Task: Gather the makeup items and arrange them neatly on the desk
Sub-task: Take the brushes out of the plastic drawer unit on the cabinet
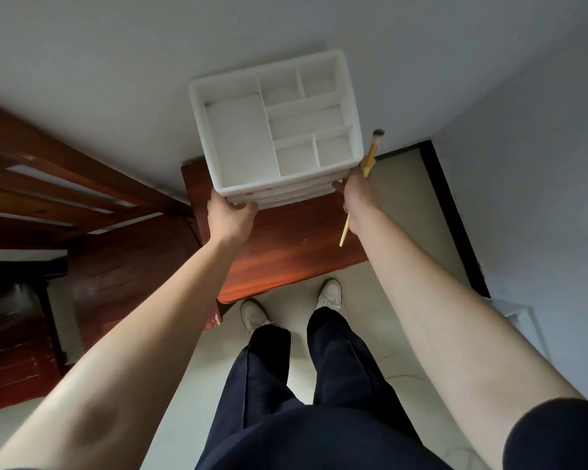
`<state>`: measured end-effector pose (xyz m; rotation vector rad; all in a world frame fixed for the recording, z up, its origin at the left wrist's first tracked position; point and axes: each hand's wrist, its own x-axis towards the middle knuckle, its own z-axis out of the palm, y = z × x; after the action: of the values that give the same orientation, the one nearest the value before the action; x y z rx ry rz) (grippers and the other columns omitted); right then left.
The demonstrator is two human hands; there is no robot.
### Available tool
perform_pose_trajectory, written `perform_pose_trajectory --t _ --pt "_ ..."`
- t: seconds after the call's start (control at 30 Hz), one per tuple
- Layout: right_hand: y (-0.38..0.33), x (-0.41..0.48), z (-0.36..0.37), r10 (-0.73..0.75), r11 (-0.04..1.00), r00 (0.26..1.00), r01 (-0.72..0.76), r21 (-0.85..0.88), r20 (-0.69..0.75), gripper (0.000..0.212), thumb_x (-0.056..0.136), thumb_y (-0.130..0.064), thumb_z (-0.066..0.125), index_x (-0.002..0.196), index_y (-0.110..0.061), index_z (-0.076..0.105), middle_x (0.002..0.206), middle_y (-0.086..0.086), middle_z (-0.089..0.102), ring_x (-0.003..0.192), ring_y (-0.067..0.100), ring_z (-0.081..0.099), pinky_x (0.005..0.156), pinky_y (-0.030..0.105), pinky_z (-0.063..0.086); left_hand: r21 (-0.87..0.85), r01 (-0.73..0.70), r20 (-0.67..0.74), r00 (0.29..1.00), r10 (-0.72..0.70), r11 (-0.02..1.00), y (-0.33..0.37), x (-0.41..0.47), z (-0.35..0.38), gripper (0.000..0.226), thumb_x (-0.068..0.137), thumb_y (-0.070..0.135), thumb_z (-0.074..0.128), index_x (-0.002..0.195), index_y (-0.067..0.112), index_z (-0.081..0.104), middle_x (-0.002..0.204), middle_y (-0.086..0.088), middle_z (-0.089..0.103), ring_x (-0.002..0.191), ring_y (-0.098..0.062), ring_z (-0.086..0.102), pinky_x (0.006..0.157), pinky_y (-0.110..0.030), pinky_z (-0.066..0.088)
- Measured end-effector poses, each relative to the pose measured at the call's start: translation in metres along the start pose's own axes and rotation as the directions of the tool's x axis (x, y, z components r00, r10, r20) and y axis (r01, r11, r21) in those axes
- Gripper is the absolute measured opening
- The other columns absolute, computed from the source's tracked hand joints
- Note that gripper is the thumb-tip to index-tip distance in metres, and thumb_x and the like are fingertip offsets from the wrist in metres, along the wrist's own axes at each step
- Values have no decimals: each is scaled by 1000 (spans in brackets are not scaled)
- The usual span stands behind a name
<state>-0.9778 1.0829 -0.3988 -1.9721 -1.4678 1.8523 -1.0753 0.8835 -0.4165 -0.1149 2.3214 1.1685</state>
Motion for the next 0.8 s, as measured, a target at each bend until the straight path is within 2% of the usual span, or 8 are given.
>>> perform_pose_trajectory --t 0.17,0.3,0.4,0.47,0.53,0.63,0.73,0.8 --pt "14 -25 -19 -1 962 1000 6 -271 19 32 90 -48 47 84 -21 63 91 2 68 69 16 53 59 32 41 80 -40 47 998 36 996 5 -24 -20 51 77 32 69 124 17 55 118 0 63 104 -15 60 83 -27 47" --pt "27 -65 -36 -150 919 989 147 -367 21 21 95 -38 51 97 -21 64 89 3 66 80 22 63 74 38 52 255 -168 102 984 146 952 14 -46 -52 52 82 28 67 131 16 54 122 -7 61 105 -22 61 86 -28 47" --pt "24 -94 -41 -295 827 953 291 -482 71 22 95 -41 47 88 -23 56 86 4 65 82 28 66 80 45 56 361 -223 111 974 196 906 27 -63 -83 62 86 27 63 143 14 41 138 -12 46 116 -27 58 99 -37 46" --pt "10 -118 -40 -420 679 894 423 -599 156 21 96 -39 47 90 -21 56 86 4 64 82 30 66 75 44 57 448 -293 95 955 280 845 37 -77 -108 61 88 29 60 143 14 39 141 -11 42 124 -29 51 100 -42 45" --pt "-11 -137 -32 -557 371 767 572 -732 318 18 98 -31 47 103 -18 57 97 5 63 89 32 64 74 38 53 550 -361 69 918 390 753 47 -89 -132 57 88 31 58 139 11 40 141 -12 42 127 -34 46 98 -47 45" --pt "-47 -164 -10 -619 -147 455 733 -664 640 26 99 -23 40 122 -18 52 113 5 57 96 33 63 75 39 51 713 -320 -66 855 514 624 56 -115 -169 65 89 33 59 145 10 36 149 -15 37 132 -36 41 99 -50 42" --pt "-67 -187 20 -542 -492 139 747 -447 829 35 95 -19 34 121 -23 56 108 7 57 94 33 61 74 39 47 786 -175 -242 795 556 593 46 -153 -199 70 85 34 66 144 7 42 148 -22 41 134 -37 42 100 -51 42" --pt "-63 -204 38 -445 -644 -49 711 -282 894 43 94 -29 25 110 -23 65 100 6 60 88 32 62 72 39 48 784 -70 -362 755 547 616 26 -188 -212 70 80 31 72 140 5 48 143 -25 46 130 -38 47 96 -53 46"
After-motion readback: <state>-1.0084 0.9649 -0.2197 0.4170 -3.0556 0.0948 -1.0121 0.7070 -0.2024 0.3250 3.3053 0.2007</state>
